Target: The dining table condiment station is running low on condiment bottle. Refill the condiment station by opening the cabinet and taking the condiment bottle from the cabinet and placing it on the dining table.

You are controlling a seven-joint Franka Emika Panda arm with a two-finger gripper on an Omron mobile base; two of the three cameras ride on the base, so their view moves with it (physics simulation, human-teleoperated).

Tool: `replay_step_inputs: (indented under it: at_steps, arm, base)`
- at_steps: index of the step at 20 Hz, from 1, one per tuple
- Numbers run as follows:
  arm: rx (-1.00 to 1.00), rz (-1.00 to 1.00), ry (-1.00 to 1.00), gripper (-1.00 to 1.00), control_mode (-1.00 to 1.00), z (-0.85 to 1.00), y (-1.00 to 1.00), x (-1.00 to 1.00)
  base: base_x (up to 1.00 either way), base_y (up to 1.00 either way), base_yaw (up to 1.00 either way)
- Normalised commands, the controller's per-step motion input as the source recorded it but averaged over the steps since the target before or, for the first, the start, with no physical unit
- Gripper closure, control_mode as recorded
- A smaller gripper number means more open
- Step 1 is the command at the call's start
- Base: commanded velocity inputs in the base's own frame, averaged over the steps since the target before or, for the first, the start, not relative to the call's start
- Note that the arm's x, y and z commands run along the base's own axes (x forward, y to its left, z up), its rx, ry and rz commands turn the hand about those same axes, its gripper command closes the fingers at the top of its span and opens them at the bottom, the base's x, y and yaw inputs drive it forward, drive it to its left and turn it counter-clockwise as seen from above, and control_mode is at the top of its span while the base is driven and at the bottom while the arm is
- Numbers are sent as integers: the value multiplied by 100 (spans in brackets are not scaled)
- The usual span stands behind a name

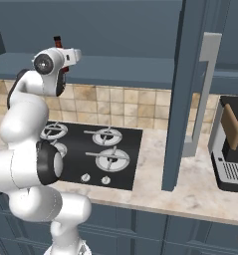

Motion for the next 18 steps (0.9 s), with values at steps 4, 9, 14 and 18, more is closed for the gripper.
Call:
replay_step_inputs:
  at_steps: [4, 9, 14, 18]
  arm:
    - [0, 0, 0, 100, -100, 0, 0, 0]
    - [0, 0, -5, 100, -100, 5, -1, -22]
    - [0, 0, -10, 100, -100, 24, -2, -76]
    - [1, 0, -4, 100, -100, 21, -22, -97]
  base:
    - [0, 0, 0]
    - [0, 0, 0]
    - [0, 0, 0]
    - [0, 0, 0]
